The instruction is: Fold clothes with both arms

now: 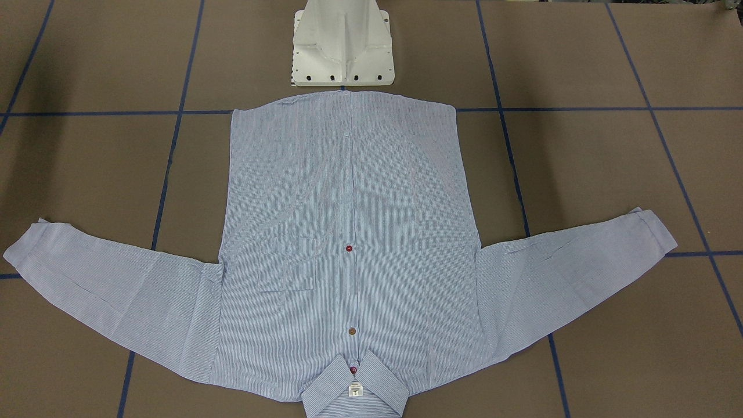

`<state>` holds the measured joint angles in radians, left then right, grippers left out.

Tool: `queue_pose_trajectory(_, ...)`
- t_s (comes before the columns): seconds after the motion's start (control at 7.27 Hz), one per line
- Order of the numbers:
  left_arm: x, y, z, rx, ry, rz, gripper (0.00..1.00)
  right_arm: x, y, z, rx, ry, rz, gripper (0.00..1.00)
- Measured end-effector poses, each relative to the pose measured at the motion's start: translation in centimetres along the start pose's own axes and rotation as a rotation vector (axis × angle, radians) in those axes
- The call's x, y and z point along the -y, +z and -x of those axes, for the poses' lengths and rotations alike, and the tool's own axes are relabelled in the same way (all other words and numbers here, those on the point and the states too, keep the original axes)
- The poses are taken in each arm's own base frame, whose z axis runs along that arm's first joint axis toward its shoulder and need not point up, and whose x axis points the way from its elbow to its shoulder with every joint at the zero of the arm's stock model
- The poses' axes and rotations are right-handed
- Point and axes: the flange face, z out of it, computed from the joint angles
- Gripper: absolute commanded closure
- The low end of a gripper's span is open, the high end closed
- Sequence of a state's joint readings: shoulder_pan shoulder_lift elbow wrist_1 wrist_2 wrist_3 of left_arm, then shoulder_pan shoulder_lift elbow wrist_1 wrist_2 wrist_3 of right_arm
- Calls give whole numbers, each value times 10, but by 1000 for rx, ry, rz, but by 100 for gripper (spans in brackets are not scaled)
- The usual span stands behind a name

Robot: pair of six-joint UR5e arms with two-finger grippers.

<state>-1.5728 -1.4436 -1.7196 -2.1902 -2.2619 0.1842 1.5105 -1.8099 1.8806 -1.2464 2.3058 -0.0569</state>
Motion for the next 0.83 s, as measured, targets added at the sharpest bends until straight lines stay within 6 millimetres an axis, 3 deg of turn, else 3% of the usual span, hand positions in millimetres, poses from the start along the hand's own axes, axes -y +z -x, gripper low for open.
queue_pose_trajectory(0.14, 25, -2, 2, 5, 66, -80, 0, 16, -4, -2, -12, 9, -41, 0)
queue_pose_trajectory(0.28, 36, 0, 4, 1, 93, -113, 0, 22, -2, -6, -17, 44, -60, 1)
queue_pose_trajectory(0.55, 39, 2, 6, -3, 106, -126, 0, 27, 10, -8, -8, 108, -95, 2)
queue_pose_trajectory(0.83, 38, 3, 5, -21, 107, -128, 0, 46, 44, 30, 1, 324, -145, 3)
